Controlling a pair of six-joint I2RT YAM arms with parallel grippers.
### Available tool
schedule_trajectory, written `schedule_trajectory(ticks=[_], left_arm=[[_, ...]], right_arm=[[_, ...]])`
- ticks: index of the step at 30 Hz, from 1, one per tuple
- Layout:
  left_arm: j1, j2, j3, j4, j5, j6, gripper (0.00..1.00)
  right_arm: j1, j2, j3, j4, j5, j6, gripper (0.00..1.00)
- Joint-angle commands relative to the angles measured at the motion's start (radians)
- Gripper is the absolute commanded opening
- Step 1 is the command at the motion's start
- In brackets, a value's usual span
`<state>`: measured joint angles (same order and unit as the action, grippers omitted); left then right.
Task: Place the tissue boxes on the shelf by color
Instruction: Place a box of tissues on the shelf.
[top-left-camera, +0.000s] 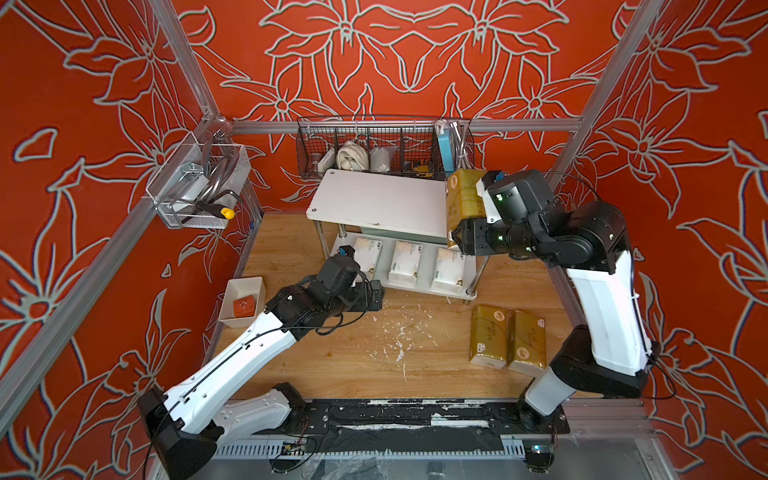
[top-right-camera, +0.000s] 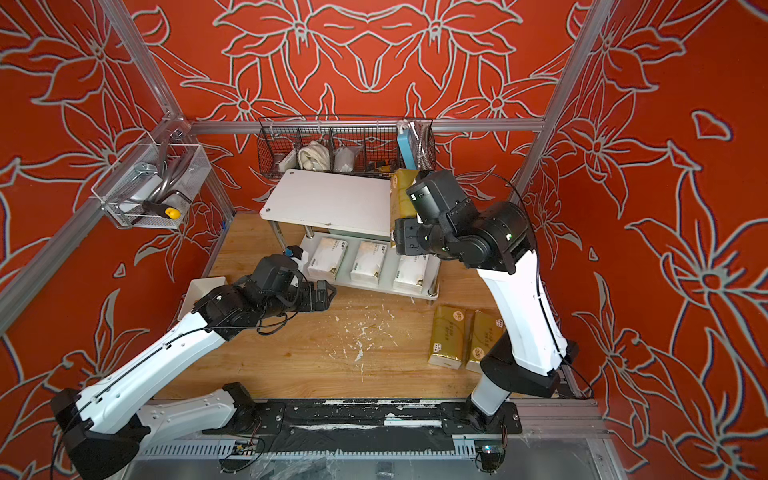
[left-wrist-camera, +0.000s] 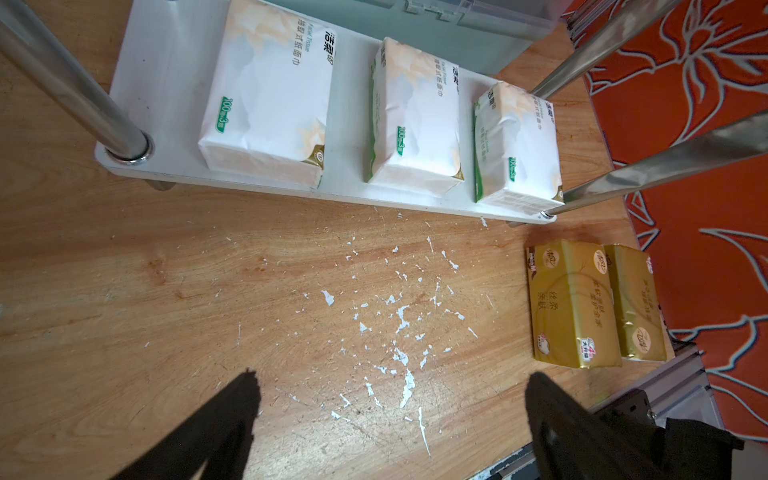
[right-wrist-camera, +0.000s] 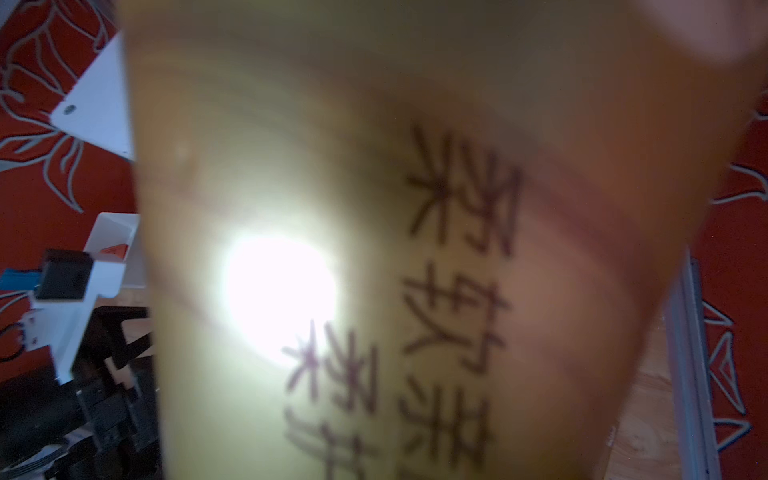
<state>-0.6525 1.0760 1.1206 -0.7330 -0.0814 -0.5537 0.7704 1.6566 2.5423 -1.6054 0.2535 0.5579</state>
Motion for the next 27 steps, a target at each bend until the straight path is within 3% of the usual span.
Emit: schedule_trajectory(ticks=[1,21,27], left_arm=[[0.007,0.005,0.004,-0.017,0.018,0.018,0.99],[0.007,0.001,-0.073,0.003,0.035,-0.006,0.99],[0.007,0.001,-0.077,0.007,0.033,-0.007,0.99]], right_arm=[[-0.041,0.003,-0.012,0.023,0.077,-0.053,0.73],[-0.193,0.164,-0.003,0.205,0.008,-0.010,0.76],[-0.221,0.172,-0.026,0.221,-0.027,-0.002,0.81]])
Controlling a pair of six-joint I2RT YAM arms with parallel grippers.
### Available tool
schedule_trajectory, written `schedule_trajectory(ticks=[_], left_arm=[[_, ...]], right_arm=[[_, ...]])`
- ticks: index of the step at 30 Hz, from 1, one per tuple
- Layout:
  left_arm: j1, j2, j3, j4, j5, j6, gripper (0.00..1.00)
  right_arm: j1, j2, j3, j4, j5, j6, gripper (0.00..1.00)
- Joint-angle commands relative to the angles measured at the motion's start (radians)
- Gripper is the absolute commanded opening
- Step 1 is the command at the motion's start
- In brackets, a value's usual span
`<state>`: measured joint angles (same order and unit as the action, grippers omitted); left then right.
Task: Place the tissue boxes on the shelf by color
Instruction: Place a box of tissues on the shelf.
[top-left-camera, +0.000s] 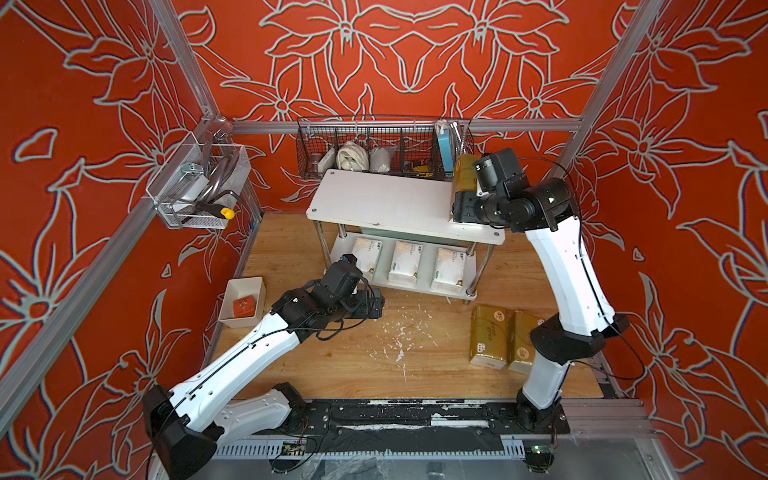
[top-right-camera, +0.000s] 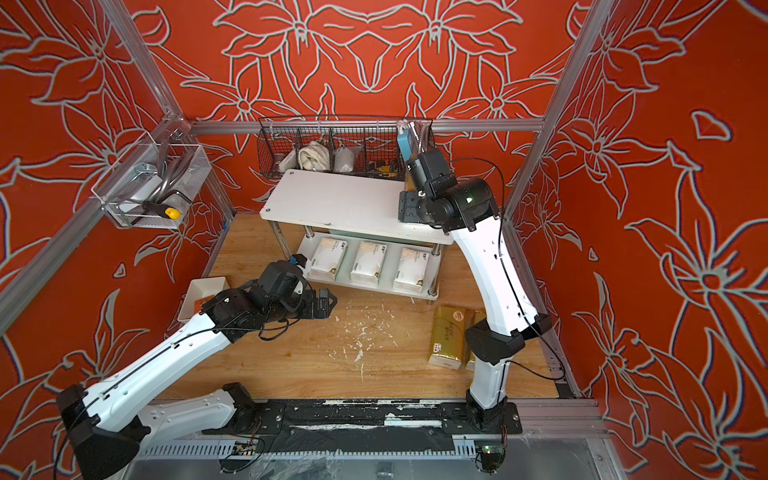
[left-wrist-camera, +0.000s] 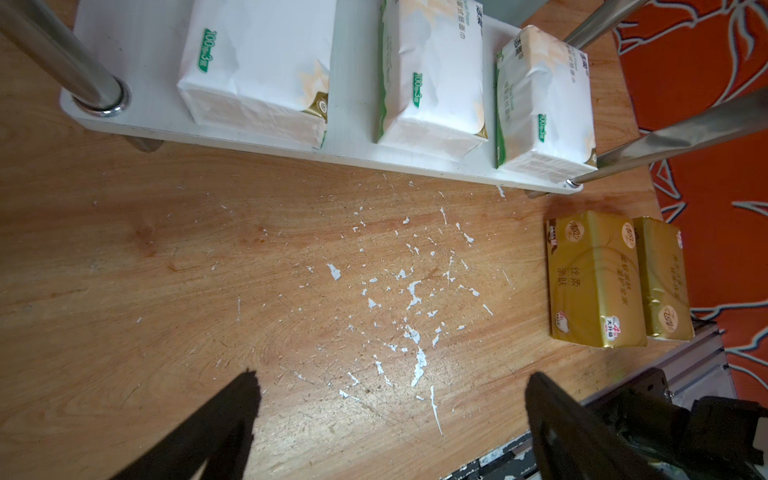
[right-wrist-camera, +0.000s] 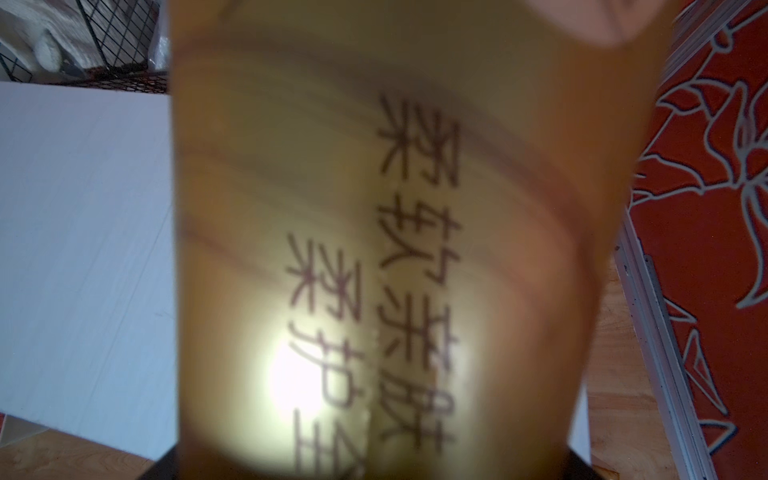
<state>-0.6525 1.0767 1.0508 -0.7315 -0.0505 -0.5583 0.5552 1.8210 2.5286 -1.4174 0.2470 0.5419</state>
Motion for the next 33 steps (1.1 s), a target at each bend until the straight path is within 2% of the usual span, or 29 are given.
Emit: schedule_trajectory(ticks=[1,13,17,24,33], left_arm=[[0.007,0.001,-0.008,0.007,0.003,-0.004,0.99],[0.007,0.002,-0.008,0.007,0.004,-0.006,0.99],[0.006,0.000,-0.009,0.006,0.003,-0.005,0.99],[0.007,0.003,-0.013,0.012,0.008,-0.010,0.99],[0.007,0.005,-0.011,0.017,0.014,-0.009,0.99]], right_arm=[[-0.006,0.007,-0.018,0.038,-0.025,0.016,0.82],[-0.011,0.001,-0.034,0.061,-0.050,0.034,0.94],[-0.009,-0.037,-0.090,0.087,-0.087,0.050,0.99],[-0.008,-0.136,-0.230,0.174,-0.132,0.079,0.99],[-0.009,-0.156,-0.222,0.180,-0.153,0.075,0.99]])
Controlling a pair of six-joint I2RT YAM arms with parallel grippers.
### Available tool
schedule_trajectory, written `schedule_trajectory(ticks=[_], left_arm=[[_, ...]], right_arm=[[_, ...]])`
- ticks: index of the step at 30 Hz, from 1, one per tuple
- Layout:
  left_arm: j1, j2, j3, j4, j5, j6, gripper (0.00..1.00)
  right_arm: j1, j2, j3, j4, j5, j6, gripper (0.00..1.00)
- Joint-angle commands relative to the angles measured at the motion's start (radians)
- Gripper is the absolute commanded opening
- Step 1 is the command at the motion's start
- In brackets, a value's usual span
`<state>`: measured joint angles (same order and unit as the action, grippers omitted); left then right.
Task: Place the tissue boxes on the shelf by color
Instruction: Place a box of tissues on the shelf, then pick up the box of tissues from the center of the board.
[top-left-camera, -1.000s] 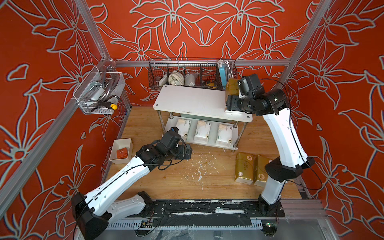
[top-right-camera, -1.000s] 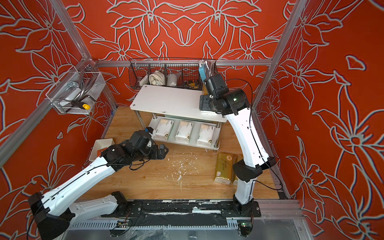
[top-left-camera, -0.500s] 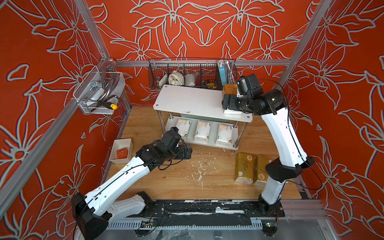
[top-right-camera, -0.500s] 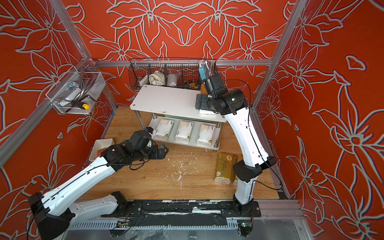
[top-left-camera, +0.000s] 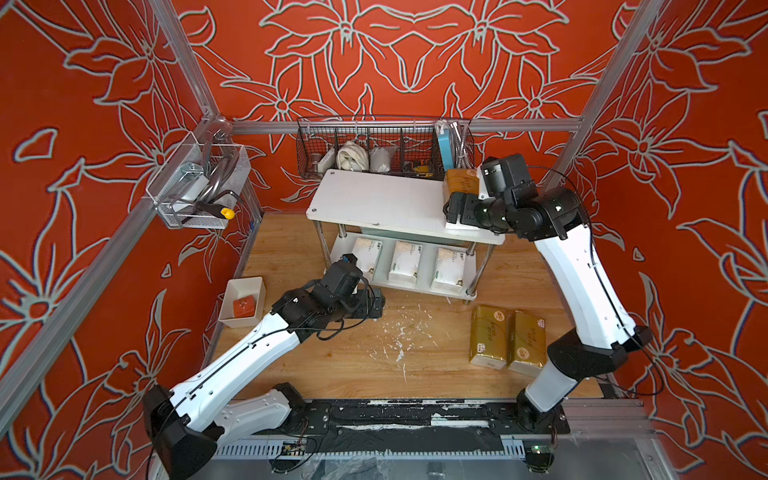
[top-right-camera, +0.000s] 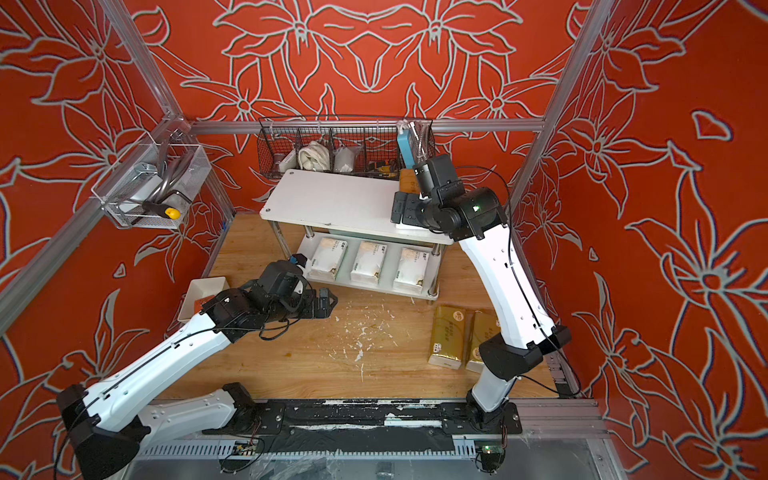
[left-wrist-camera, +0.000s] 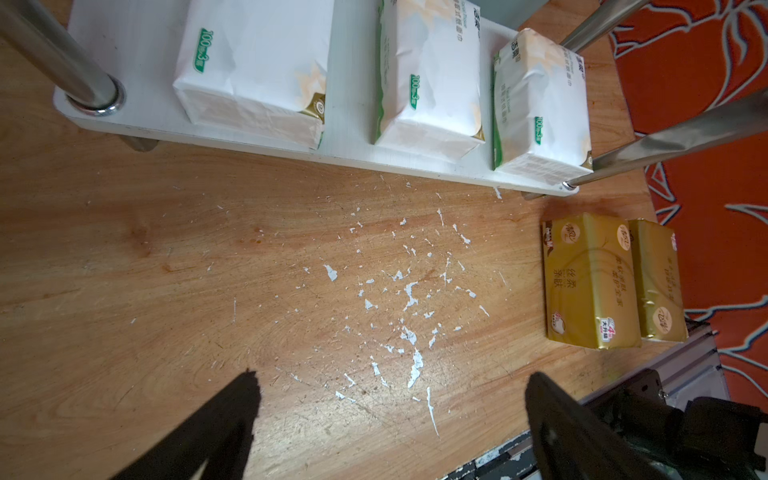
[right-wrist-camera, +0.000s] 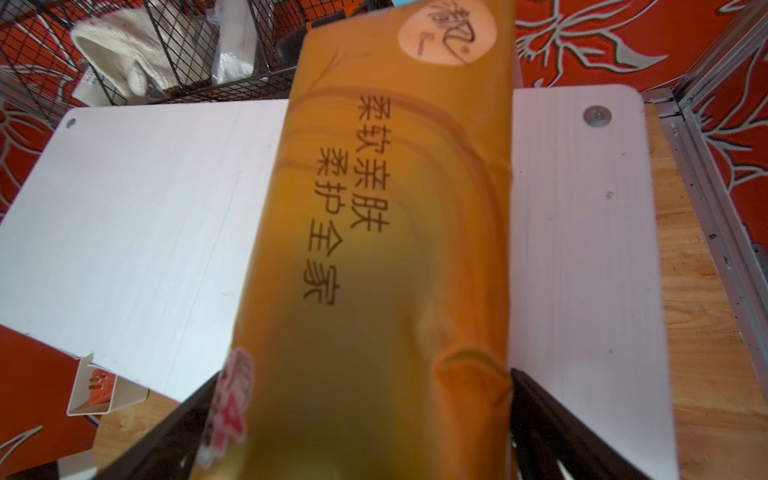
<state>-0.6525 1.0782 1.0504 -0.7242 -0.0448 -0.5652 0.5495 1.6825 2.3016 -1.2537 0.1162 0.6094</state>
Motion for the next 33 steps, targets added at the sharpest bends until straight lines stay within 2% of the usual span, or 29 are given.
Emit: schedule_trajectory(ticks=[1,10,21,27,33], left_arm=[[0.007,0.003,-0.011,0.009,0.008,-0.002,0.99],[0.007,0.007,-0.011,0.014,0.011,-0.005,0.99],[0.007,0.002,-0.013,0.020,0.015,0.000,0.99],[0.006,-0.010,-0.012,0.017,0.019,0.007,0.99],[0.007,-0.031,-0.010,-0.001,0.035,0.022,0.99]], right_arm=[[-0.002,-0.021,0.006,0.017,-0.029,0.009,0.99],[0.000,-0.056,-0.017,0.031,-0.056,0.017,0.99],[0.000,-0.148,-0.073,0.035,-0.022,0.020,0.99],[0.000,-0.289,-0.186,0.031,-0.018,0.024,0.99],[0.001,-0.455,-0.382,-0.004,-0.031,0.048,0.99]])
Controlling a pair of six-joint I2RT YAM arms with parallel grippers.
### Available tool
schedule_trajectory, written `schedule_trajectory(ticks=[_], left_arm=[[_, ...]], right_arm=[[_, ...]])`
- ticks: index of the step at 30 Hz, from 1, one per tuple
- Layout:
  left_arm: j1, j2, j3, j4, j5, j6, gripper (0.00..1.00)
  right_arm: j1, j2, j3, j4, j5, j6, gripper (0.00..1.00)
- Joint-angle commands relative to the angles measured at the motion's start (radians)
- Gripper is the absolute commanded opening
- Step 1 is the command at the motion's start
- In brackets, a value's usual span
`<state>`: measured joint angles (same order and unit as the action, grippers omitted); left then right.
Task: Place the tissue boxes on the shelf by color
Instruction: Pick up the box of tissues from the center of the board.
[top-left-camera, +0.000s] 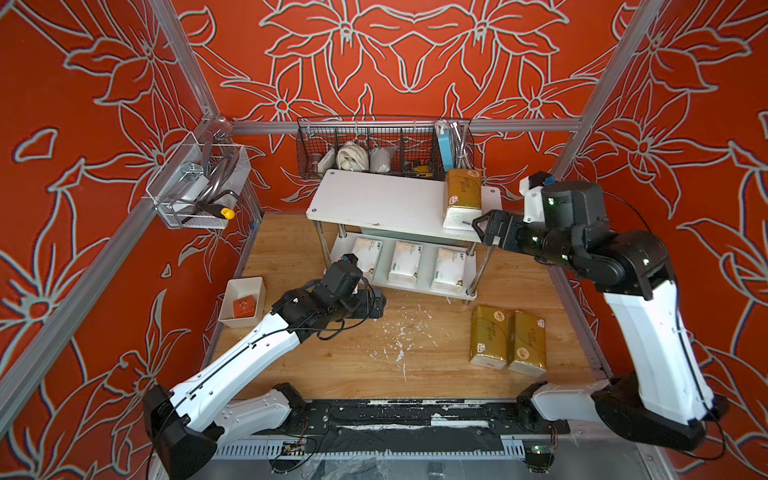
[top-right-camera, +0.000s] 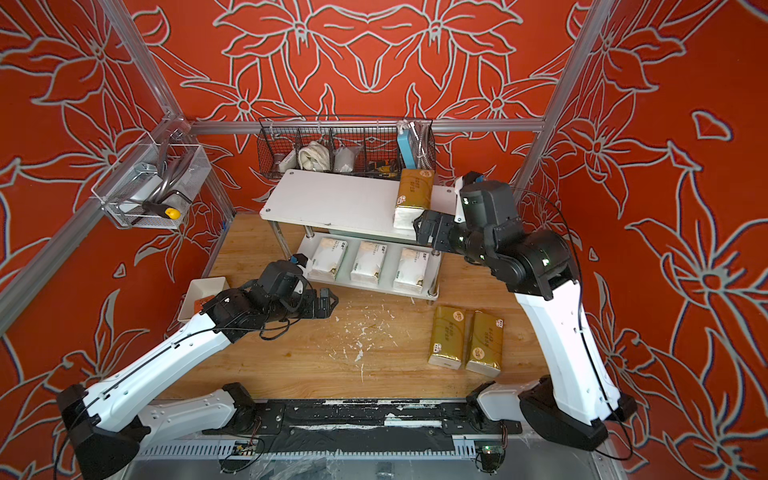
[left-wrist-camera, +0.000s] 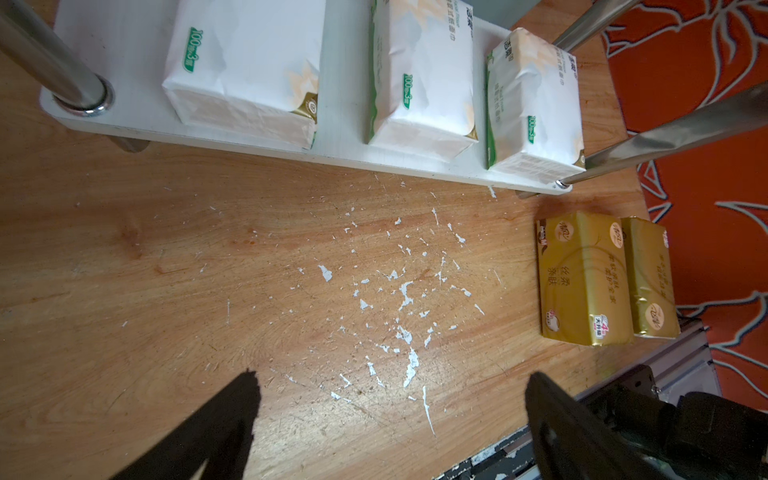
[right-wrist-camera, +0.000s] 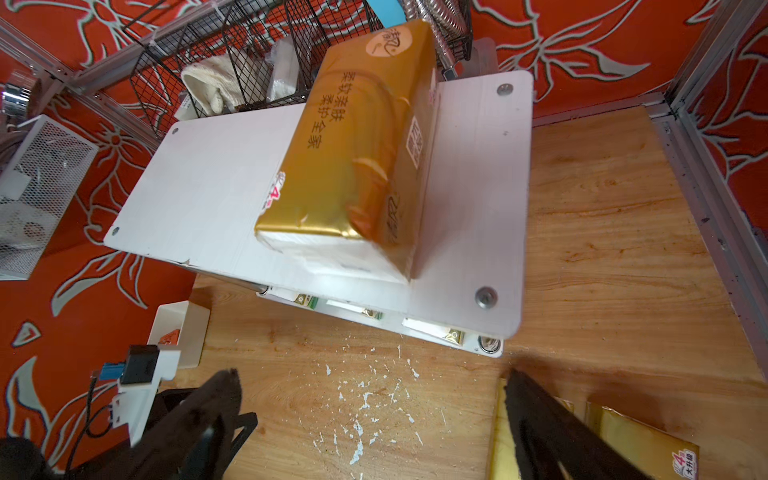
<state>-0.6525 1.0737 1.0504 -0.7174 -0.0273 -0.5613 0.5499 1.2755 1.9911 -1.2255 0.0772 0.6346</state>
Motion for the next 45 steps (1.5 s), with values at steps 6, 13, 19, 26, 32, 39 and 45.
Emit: schedule_trajectory(ticks=[6,13,19,26,32,39,45], left_arm=[[0.007,-0.053,-0.027,-0.021,0.035,0.022,0.99],[0.006,-0.063,-0.050,-0.027,0.044,0.025,0.99],[0.007,-0.061,-0.061,-0.025,0.047,0.025,0.99],[0.006,-0.057,-0.074,-0.018,0.052,0.024,0.99],[0.007,-0.049,-0.078,-0.008,0.055,0.021,0.99],[0.007,-0.044,-0.082,-0.005,0.053,0.020,0.99],[0.006,-0.044,-0.089,-0.001,0.052,0.017,0.99]], right_arm=[[0.000,-0.231,-0.361,-0.061,0.004,0.072,0.99],[0.000,-0.374,-0.742,-0.057,0.030,0.134,0.99],[0.000,-0.390,-0.984,0.003,0.060,0.168,0.99],[-0.001,-0.395,-1.175,0.103,0.033,0.205,0.99],[-0.001,-0.370,-1.270,0.206,-0.013,0.218,0.99],[-0.001,-0.324,-1.317,0.279,-0.045,0.219,0.99],[-0.001,-0.281,-1.340,0.326,-0.073,0.208,0.99]])
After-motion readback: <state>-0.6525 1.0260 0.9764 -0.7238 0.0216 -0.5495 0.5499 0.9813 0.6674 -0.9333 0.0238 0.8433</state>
